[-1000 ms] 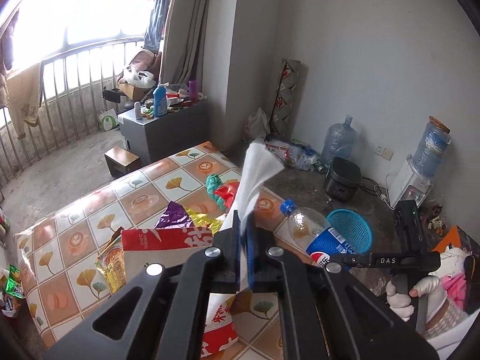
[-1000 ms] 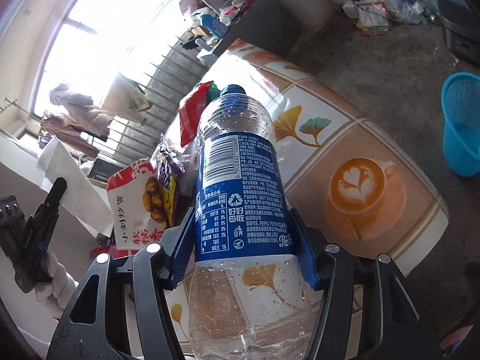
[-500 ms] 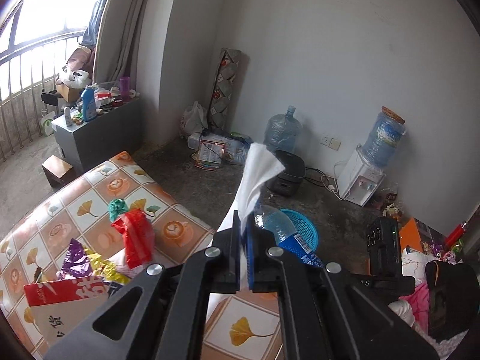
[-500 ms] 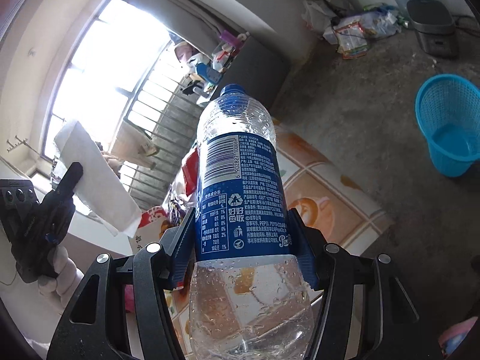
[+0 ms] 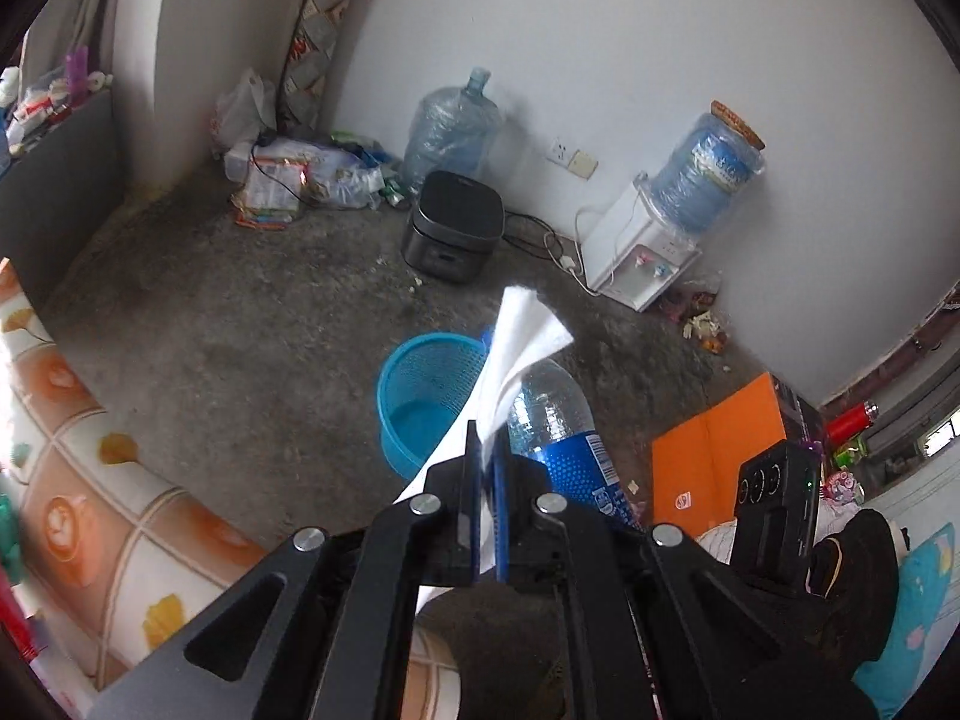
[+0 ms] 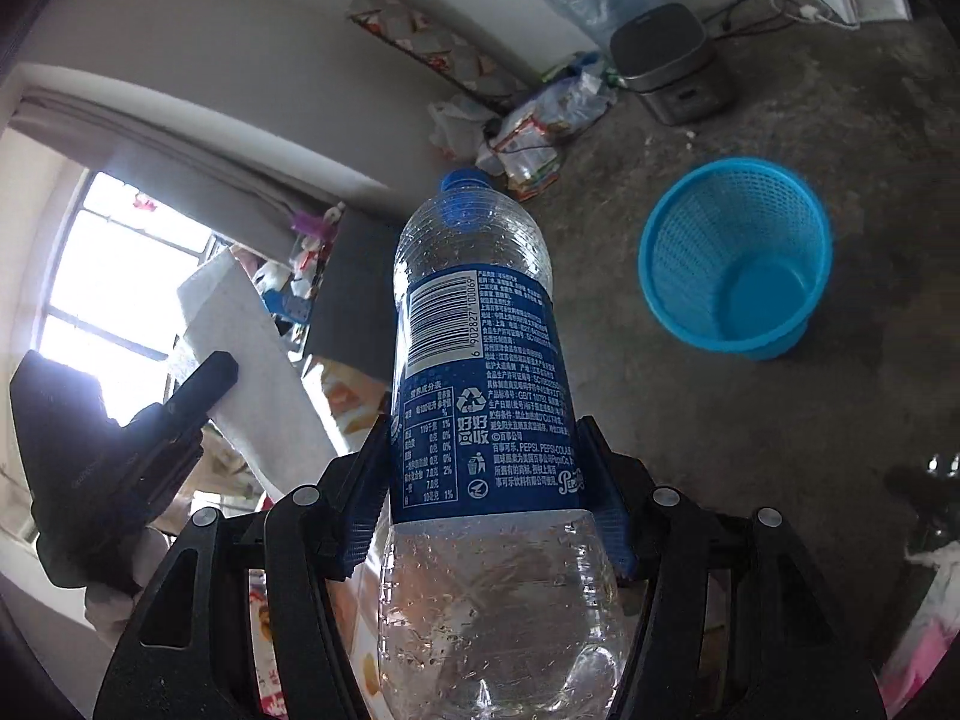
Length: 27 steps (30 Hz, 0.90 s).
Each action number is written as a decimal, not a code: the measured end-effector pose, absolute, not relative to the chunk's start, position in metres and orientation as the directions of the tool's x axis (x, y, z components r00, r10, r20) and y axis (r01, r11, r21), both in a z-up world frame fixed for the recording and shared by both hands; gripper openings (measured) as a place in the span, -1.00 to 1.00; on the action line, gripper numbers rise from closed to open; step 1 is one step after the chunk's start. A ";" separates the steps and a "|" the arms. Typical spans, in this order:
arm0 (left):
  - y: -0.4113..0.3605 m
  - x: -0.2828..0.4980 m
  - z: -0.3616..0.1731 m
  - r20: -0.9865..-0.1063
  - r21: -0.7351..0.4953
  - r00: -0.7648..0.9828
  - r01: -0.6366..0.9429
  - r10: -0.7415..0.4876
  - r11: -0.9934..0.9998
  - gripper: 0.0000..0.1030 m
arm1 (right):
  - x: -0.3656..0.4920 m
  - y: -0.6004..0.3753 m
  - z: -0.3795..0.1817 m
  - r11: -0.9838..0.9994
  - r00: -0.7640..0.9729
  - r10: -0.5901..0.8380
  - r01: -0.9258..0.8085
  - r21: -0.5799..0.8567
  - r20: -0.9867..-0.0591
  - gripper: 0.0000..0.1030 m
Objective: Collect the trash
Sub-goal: 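Carry both items to the blue wastebasket and open both grippers over it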
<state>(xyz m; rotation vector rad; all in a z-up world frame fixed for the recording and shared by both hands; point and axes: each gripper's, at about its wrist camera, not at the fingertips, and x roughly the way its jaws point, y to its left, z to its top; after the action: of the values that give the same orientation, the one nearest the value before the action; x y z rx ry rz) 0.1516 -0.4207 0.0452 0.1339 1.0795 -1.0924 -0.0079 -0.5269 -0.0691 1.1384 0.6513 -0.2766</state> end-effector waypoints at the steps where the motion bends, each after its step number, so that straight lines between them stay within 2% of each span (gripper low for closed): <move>1: -0.440 0.152 0.038 -0.768 -0.405 0.013 0.764 -0.641 0.501 -0.95 | -0.008 -0.536 -0.078 0.380 0.779 0.108 0.542 0.749 -0.618 0.10; 6: -0.530 0.159 0.002 -0.796 -0.419 -0.072 0.783 -0.601 0.461 -0.95 | 0.000 -0.592 -0.116 0.212 0.771 0.075 0.607 0.766 -0.632 0.14; 7: -0.543 0.162 -0.005 -0.798 -0.423 -0.080 0.781 -0.597 0.460 -0.90 | 0.003 -0.603 -0.125 0.180 0.775 0.074 0.609 0.772 -0.628 0.15; 9: -0.569 0.169 -0.017 -0.794 -0.445 -0.101 0.769 -0.600 0.459 -0.40 | 0.004 -0.626 -0.142 0.105 0.777 0.066 0.619 0.779 -0.626 0.19; 10: -0.578 0.173 -0.020 -0.787 -0.455 -0.098 0.759 -0.609 0.466 -0.08 | 0.006 -0.636 -0.149 0.085 0.774 0.053 0.626 0.775 -0.631 0.25; 11: -0.583 0.177 -0.022 -0.780 -0.460 -0.085 0.750 -0.620 0.475 -0.03 | 0.007 -0.645 -0.153 0.075 0.763 0.033 0.642 0.763 -0.646 0.26; 17: -0.569 0.181 -0.023 -0.758 -0.480 -0.065 0.730 -0.649 0.487 0.12 | -0.003 -0.652 -0.154 0.098 0.756 -0.016 0.653 0.751 -0.655 0.26; 27: -0.511 0.176 0.003 -0.726 -0.452 0.010 0.747 -0.688 0.488 0.12 | -0.014 -0.627 -0.140 0.242 0.732 -0.047 0.669 0.703 -0.680 0.26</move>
<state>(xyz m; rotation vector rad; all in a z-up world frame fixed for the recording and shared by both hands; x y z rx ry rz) 0.1757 -0.5112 0.0028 0.0668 1.0864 -1.1206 -0.0138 -0.6274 -0.1397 1.2417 0.6031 -0.5317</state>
